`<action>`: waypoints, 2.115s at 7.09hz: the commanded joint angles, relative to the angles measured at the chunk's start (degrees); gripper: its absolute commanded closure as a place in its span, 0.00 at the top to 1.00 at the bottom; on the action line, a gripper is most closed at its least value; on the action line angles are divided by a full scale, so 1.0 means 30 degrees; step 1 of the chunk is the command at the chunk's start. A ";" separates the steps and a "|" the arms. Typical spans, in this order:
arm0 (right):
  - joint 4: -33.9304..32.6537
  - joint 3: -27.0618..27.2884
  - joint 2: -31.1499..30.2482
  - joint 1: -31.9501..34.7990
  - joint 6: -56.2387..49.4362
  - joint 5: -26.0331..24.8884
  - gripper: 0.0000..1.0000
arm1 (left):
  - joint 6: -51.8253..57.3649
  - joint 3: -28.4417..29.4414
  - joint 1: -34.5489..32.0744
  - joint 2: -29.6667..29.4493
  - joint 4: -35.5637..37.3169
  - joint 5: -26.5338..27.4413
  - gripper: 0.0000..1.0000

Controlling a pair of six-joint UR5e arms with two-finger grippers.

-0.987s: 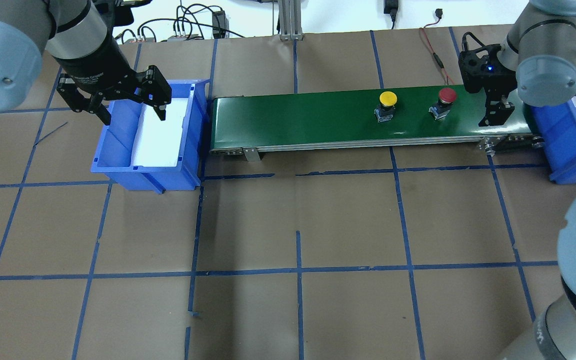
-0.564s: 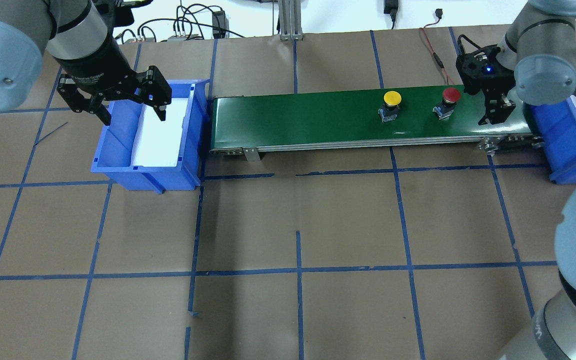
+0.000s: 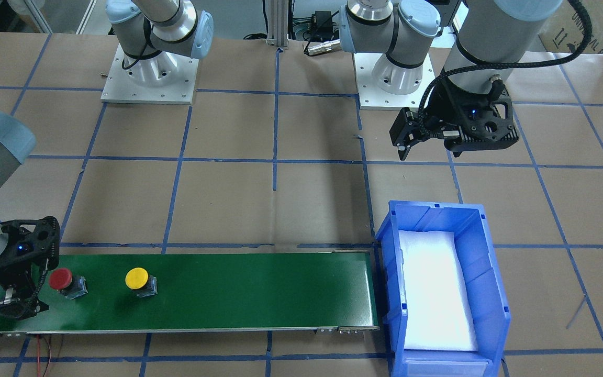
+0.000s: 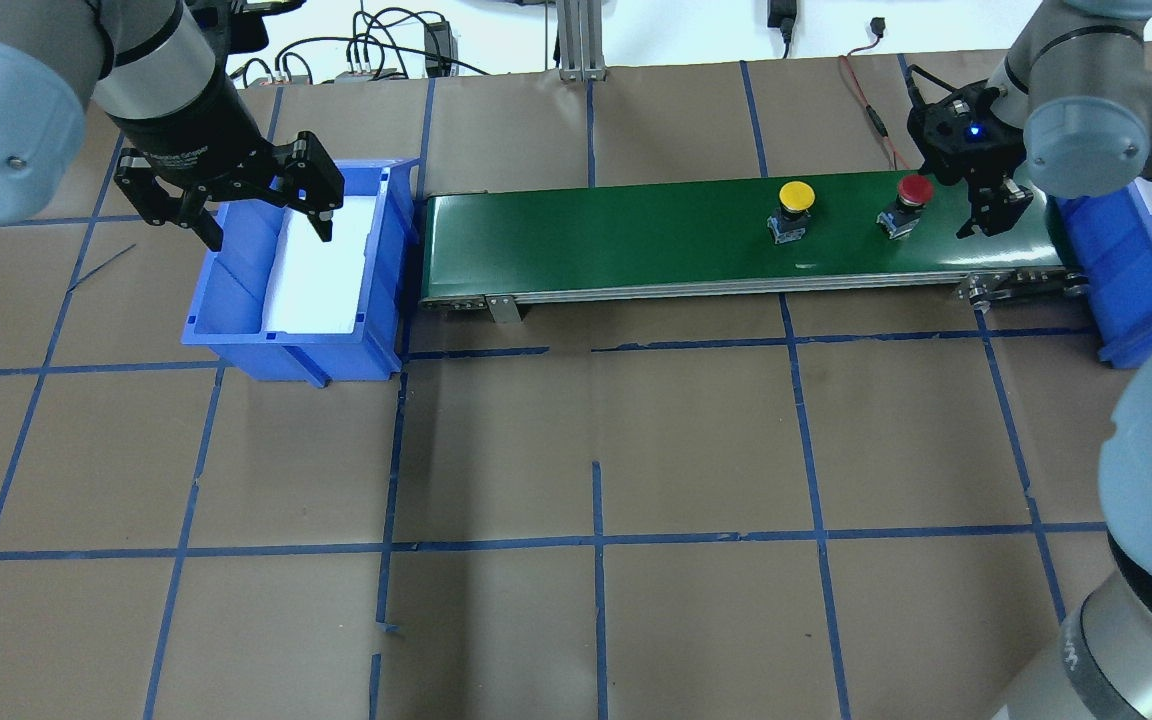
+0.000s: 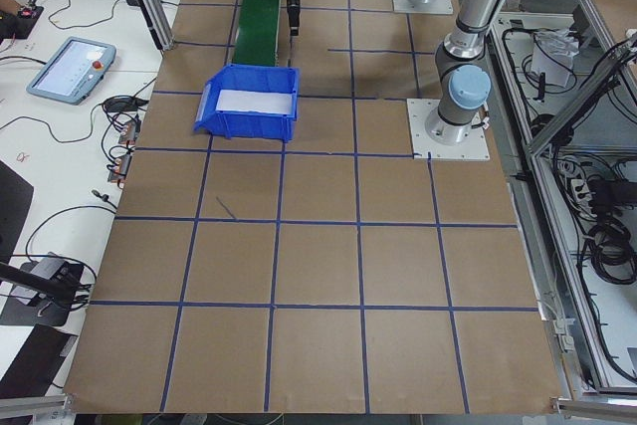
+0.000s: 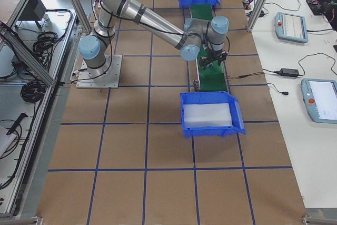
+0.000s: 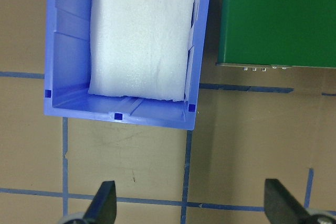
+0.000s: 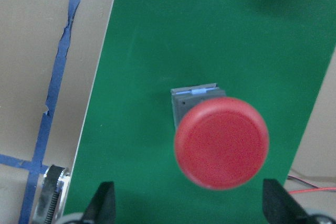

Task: Transport two buttons from left to right
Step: 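Lower the right gripper and grasp the red button on the belt, then lift the red button and carry it over the blue bin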

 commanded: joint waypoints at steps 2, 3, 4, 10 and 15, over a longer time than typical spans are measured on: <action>0.0908 -0.1146 0.0491 0.0516 -0.0244 -0.0230 0.99 | -0.0004 0.0000 0.0000 -0.0012 -0.0015 0.0023 1.00; 0.0940 -0.1119 0.0581 0.0516 -0.0215 -0.0230 0.99 | -0.0004 0.0000 0.0029 -0.0012 -0.0015 -0.0006 1.00; 0.0940 -0.1089 0.0756 0.0516 -0.0244 -0.0230 0.97 | -0.0004 0.0000 0.0000 -0.0012 -0.0015 -0.0006 1.00; 0.0999 -0.0913 0.0846 0.0545 -0.0157 -0.0752 0.16 | -0.0033 -0.0029 0.0000 -0.0012 -0.0016 -0.0006 1.00; 0.4155 -0.3775 -0.1115 -0.0181 0.2949 -0.0991 0.06 | -0.0121 -0.0029 0.0000 -0.0012 -0.0015 -0.0036 1.00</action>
